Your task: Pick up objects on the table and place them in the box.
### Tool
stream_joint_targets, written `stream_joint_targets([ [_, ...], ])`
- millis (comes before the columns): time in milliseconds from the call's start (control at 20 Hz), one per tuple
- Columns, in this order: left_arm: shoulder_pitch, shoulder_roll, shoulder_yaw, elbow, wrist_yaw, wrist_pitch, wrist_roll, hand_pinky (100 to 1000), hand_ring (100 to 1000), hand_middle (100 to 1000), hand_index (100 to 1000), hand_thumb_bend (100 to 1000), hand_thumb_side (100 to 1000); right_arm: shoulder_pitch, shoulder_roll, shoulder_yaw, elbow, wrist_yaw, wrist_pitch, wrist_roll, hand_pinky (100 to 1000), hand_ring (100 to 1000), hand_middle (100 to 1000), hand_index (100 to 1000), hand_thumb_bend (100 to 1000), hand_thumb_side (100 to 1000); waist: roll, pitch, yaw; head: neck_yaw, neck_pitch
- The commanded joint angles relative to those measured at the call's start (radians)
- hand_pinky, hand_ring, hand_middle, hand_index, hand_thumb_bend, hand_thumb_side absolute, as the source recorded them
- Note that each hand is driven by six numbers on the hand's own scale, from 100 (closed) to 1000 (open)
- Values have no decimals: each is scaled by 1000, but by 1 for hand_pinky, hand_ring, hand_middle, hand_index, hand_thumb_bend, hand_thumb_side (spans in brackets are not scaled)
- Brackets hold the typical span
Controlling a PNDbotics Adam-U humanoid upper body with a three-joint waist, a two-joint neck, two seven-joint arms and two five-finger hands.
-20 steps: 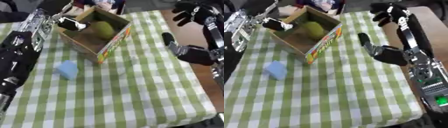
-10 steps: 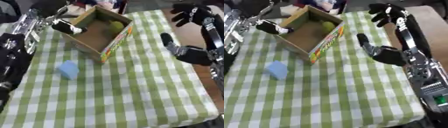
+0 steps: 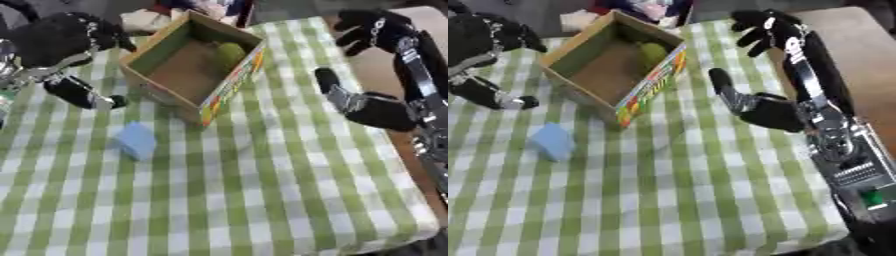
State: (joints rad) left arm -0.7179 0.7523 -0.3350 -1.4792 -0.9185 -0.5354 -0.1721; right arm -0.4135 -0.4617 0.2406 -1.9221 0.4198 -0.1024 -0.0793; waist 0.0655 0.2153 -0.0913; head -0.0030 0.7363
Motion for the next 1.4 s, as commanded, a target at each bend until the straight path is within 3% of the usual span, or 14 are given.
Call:
stream_joint_targets([
  [50, 6, 76, -24, -50, 61, -26, -57, 721, 744, 737, 836, 542, 440, -16, -21, -8, -6, 1, -2, -2, 578, 662, 709, 853, 290, 381, -2, -16, -2, -1, -14],
  [550, 50, 118, -112, -69, 247, -23, -243, 723, 759, 764, 865, 566, 396, -18, -21, -6, -5, 0, -3, 2, 579, 662, 709, 854, 284, 382, -1, -18, -4, 3, -18],
  [800, 49, 122, -84, -110, 359, 32, -480, 732, 777, 788, 889, 567, 377, -17, -21, -7, -4, 0, -3, 2, 579, 662, 708, 854, 282, 381, 0, -20, 1, 0, -19],
  [1050, 31, 93, -81, -90, 354, 68, -548, 749, 800, 823, 915, 606, 411, -17, -19, -6, -3, 0, -4, 3, 580, 662, 708, 854, 280, 381, -3, -21, 3, 0, -18],
  [1400, 3, 42, -94, 3, 263, 57, -562, 770, 833, 860, 954, 633, 420, -16, -17, -6, -2, -1, -4, 4, 580, 662, 708, 854, 277, 381, -6, -21, 1, -2, -17],
])
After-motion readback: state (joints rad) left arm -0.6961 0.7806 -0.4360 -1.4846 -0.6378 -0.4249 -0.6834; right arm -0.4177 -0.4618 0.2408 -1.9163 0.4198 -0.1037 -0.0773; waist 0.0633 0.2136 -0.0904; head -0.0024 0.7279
